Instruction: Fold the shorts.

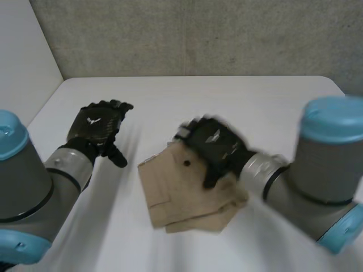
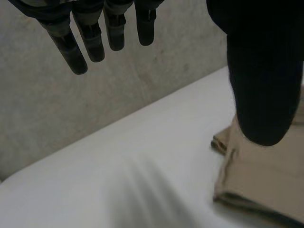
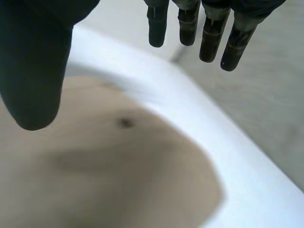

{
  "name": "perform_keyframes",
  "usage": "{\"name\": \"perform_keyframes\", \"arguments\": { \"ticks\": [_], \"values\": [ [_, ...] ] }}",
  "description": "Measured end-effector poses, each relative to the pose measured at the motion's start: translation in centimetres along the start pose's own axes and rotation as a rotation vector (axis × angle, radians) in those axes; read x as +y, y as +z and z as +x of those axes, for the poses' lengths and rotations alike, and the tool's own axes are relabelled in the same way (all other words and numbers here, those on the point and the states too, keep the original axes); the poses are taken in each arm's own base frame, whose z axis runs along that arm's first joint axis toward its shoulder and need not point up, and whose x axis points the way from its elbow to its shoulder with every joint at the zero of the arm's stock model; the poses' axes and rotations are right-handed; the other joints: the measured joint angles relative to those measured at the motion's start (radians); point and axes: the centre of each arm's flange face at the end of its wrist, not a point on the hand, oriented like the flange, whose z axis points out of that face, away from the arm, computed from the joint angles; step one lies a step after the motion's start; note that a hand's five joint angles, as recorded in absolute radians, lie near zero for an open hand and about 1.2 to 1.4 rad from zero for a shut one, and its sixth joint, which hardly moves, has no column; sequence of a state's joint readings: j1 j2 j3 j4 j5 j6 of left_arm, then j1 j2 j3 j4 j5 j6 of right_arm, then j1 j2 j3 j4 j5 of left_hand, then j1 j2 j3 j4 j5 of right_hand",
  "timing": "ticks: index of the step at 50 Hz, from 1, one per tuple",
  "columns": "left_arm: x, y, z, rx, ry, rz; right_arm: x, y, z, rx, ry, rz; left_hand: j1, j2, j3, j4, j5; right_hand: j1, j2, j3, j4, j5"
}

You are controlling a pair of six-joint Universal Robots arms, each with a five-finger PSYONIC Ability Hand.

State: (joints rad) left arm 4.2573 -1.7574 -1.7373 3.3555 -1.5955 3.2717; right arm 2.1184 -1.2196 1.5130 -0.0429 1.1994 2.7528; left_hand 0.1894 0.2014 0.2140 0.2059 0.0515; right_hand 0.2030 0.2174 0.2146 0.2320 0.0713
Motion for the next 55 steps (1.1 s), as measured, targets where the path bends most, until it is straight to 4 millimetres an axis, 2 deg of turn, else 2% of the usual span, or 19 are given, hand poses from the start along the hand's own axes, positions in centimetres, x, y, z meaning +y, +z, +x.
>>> {"name": "perform_keyframes", "arguments": {
  "ticks": [4, 6, 8, 12, 17, 23, 30, 38, 45, 48, 51, 54, 55],
  "values": [
    [-0.4, 0.8, 2.0, 0.054, -0.004, 0.019, -0.6, -0.2, 2.9, 0.093, 0.136, 0.030, 0.000, 0.000, 0.000, 0.000, 0.000, 0.000, 0.000, 0.000, 0.000, 0.000],
    [-0.3, 1.6, 4.0, 0.102, -0.013, 0.022, -0.4, -0.2, 4.5, 0.145, 0.231, 0.037, 0.000, 0.000, 0.000, 0.000, 0.000, 0.000, 0.000, 0.000, 0.000, 0.000],
    [0.2, 2.2, 5.4, 0.128, -0.023, 0.011, 0.1, 0.1, 5.1, 0.162, 0.273, 0.024, 0.000, 0.000, 0.000, 0.000, 0.000, 0.000, 0.000, 0.000, 0.000, 0.000],
    [1.2, 3.0, 7.1, 0.145, -0.038, -0.020, 0.8, 0.5, 5.3, 0.167, 0.294, -0.002, 0.000, 0.000, 0.000, 0.000, 0.000, 0.000, 0.000, 0.000, 0.000, 0.000],
    [3.2, 3.4, 8.2, 0.117, -0.053, -0.111, 3.4, 2.2, 4.9, 0.141, 0.317, -0.108, 0.000, 0.000, 0.000, 0.000, 0.000, 0.000, 0.000, 0.000, 0.000, 0.000],
    [5.6, 3.0, 8.8, 0.069, -0.048, -0.233, 6.1, 3.5, 4.1, 0.103, 0.352, -0.231, 0.000, 0.000, 0.000, 0.000, 0.000, 0.000, 0.000, 0.000, 0.000, 0.000],
    [7.7, 1.8, 9.2, 0.072, -0.023, -0.317, 8.1, 3.6, 3.6, 0.084, 0.314, -0.331, 0.000, 0.000, 0.000, 0.000, 0.000, -0.021, 0.000, 0.000, 0.000, 0.000],
    [7.8, 1.3, 9.7, 0.093, -0.011, -0.318, 9.0, 2.8, 4.0, 0.140, 0.170, -0.400, 0.000, 0.000, 0.000, 0.000, 0.000, -0.050, 0.000, -0.012, 0.000, 0.000],
    [7.5, 1.4, 9.7, 0.094, -0.007, -0.308, 8.9, 2.1, 4.4, 0.195, 0.107, -0.425, 0.000, 0.000, 0.000, 0.000, 0.000, -0.066, 0.000, -0.012, 0.000, 0.000],
    [7.4, 1.5, 9.6, 0.092, -0.008, -0.304, 8.2, 1.9, 4.6, 0.219, 0.097, -0.396, 0.000, 0.000, 0.000, 0.000, 0.000, -0.066, 0.000, -0.012, 0.000, -0.006],
    [6.9, 1.5, 9.5, 0.091, -0.013, -0.291, 6.8, 1.6, 5.1, 0.246, 0.091, -0.339, 0.000, 0.000, 0.000, 0.000, 0.000, -0.066, 0.000, -0.012, 0.000, -0.006],
    [4.5, 1.4, 9.1, 0.089, -0.033, -0.231, 4.1, 1.0, 6.0, 0.301, 0.093, -0.230, 0.000, 0.000, 0.000, 0.000, 0.000, -0.066, 0.000, -0.012, 0.000, -0.006],
    [4.2, 1.3, 9.1, 0.088, -0.036, -0.222, 3.9, 0.9, 6.1, 0.307, 0.095, -0.220, 0.000, 0.000, 0.000, 0.000, 0.000, -0.066, 0.000, -0.012, 0.000, -0.006]
  ]
}}
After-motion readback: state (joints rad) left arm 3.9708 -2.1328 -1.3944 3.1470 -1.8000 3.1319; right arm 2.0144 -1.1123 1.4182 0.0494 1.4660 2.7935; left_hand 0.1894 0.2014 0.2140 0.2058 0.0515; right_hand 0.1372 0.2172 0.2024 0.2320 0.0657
